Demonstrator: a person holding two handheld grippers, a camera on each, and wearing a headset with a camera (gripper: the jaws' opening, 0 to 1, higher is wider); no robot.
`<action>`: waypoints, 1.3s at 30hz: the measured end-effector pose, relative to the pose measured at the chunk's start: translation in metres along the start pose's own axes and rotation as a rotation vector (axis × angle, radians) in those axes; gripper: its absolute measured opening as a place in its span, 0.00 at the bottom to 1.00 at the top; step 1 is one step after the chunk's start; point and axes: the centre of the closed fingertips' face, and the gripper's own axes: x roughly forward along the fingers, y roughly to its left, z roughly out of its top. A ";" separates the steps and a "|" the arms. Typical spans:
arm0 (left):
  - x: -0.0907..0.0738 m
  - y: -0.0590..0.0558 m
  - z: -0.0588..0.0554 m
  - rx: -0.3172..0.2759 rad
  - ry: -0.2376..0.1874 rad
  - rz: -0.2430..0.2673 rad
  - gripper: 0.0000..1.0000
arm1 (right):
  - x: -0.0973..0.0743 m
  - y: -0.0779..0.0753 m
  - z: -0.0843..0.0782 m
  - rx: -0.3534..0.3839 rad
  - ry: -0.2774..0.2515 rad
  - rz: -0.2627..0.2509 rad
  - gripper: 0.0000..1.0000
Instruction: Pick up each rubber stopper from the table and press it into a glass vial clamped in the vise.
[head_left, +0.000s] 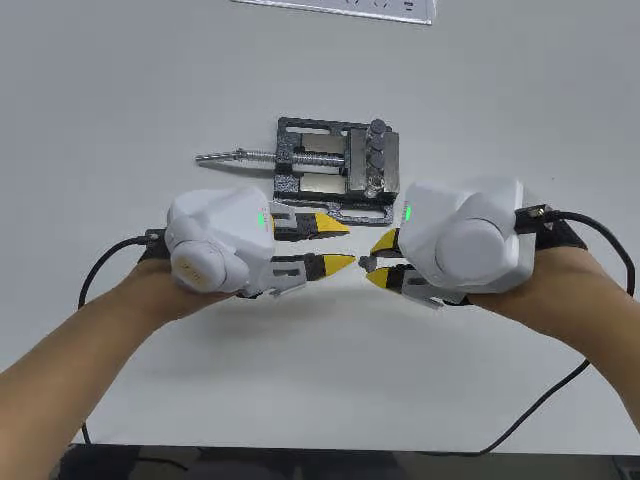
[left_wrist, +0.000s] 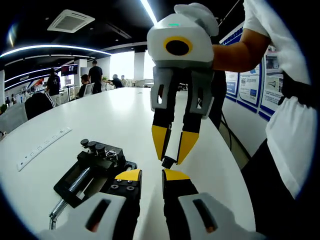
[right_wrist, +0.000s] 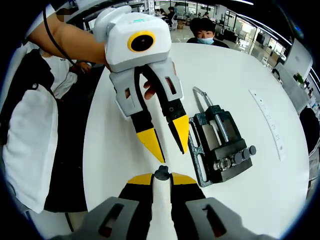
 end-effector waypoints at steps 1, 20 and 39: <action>0.000 0.000 0.000 0.000 -0.001 0.000 0.12 | 0.000 -0.001 0.000 -0.004 0.003 -0.001 0.12; 0.008 -0.002 -0.009 0.000 0.030 0.004 0.10 | 0.003 -0.002 0.010 -0.045 -0.009 0.017 0.12; -0.005 -0.003 -0.025 -0.036 0.049 0.026 0.13 | 0.036 -0.011 -0.027 0.000 0.051 0.028 0.12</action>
